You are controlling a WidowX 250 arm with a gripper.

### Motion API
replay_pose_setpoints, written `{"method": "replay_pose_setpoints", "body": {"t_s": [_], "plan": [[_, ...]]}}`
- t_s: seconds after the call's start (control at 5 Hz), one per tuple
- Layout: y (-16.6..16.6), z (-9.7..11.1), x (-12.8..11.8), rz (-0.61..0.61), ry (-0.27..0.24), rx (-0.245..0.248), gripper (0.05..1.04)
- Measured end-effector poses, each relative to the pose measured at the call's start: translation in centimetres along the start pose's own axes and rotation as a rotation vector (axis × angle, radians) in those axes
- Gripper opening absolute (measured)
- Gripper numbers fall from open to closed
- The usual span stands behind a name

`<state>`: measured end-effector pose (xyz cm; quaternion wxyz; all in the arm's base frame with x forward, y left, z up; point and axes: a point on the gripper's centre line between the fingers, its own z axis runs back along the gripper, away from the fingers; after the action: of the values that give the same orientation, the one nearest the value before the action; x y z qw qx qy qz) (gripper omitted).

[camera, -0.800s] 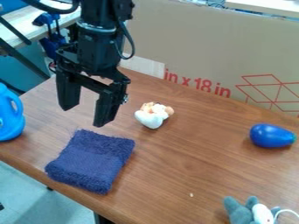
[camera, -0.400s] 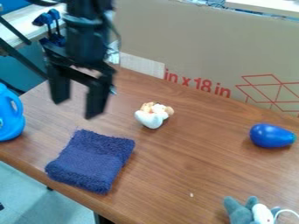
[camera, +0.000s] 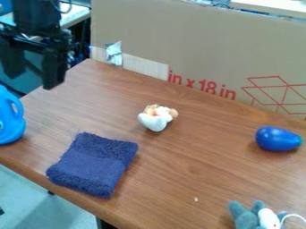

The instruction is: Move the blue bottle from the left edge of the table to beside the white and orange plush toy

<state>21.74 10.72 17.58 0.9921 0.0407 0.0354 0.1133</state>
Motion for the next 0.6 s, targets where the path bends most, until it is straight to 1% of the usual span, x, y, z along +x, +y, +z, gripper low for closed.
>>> {"method": "replay_pose_setpoints", "body": {"t_s": [0.2, 0.4, 0.6], "plan": [[3.6, 0.1, -0.9, 0.138, -0.035, -0.001, 1.001], [6.8, 1.0, -2.1, 0.266, -0.129, -0.039, 1.001], [9.6, 1.0, -2.2, 0.355, -0.207, 0.011, 1.001]]}}
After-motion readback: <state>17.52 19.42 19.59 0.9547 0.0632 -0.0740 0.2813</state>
